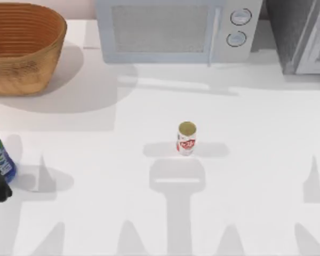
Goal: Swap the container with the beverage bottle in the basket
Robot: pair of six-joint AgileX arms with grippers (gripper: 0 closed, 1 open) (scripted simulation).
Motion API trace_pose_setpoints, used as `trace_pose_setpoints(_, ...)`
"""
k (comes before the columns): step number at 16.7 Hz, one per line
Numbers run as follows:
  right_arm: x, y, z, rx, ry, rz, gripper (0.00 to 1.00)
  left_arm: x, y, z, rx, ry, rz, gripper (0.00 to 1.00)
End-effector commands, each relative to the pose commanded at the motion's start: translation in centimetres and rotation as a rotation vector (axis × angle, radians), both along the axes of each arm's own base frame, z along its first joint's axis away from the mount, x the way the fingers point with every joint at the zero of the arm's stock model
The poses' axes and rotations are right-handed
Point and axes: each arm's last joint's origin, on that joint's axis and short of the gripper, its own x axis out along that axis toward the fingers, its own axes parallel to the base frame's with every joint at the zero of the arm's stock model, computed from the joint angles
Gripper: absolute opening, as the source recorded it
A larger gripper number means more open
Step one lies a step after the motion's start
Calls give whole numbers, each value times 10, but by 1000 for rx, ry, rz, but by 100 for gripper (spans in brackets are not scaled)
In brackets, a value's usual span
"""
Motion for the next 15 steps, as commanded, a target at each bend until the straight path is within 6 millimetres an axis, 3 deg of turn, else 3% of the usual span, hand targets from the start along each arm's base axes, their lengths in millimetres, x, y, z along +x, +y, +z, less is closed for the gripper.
trace_pose_setpoints(7, 0, 0, 0, 0, 0, 0, 100, 23, 5, -15, 8, 72, -5, 100)
trace_pose_setpoints(15, 0, 0, 0, 0, 0, 0, 100, 41, 14, -49, 7, 184, -22, 100)
